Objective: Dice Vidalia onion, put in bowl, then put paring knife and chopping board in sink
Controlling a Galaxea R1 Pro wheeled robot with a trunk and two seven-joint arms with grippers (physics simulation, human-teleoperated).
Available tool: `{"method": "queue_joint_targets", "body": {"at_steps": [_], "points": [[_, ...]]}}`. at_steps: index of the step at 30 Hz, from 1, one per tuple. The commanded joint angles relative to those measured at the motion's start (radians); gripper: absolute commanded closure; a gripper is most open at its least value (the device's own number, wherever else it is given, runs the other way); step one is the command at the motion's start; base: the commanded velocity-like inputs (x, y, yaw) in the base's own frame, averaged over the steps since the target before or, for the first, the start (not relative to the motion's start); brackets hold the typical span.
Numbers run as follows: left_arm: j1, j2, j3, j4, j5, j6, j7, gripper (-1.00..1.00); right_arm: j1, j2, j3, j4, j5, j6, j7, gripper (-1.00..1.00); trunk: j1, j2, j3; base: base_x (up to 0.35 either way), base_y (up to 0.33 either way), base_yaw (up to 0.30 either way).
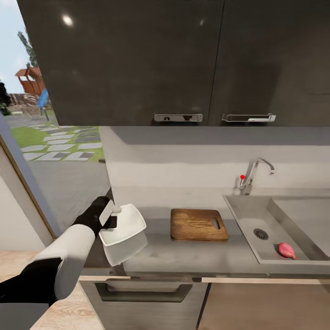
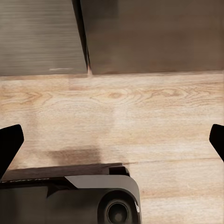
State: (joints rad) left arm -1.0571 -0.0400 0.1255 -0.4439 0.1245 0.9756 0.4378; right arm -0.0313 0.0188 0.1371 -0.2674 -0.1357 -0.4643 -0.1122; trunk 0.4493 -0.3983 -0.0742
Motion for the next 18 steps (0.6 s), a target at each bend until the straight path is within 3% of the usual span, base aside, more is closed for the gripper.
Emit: {"method": "queue_joint_targets", "body": {"at_steps": [1,18], "points": [[0.000,0.000,0.003,0.004,0.009,0.001,0.012,1.00,-0.001,0.000,0.009,0.001,-0.010,-0.004,-0.004,-1.00,0.001,-0.002,-0.003,0.000,0.000,0.000],[0.000,0.002,0.003,0.021,0.009,-0.006,0.012,1.00,-0.001,0.000,0.009,0.001,-0.010,-0.004,-0.004,-1.00,0.001,-0.002,-0.003,0.000,0.000,0.000]]}}
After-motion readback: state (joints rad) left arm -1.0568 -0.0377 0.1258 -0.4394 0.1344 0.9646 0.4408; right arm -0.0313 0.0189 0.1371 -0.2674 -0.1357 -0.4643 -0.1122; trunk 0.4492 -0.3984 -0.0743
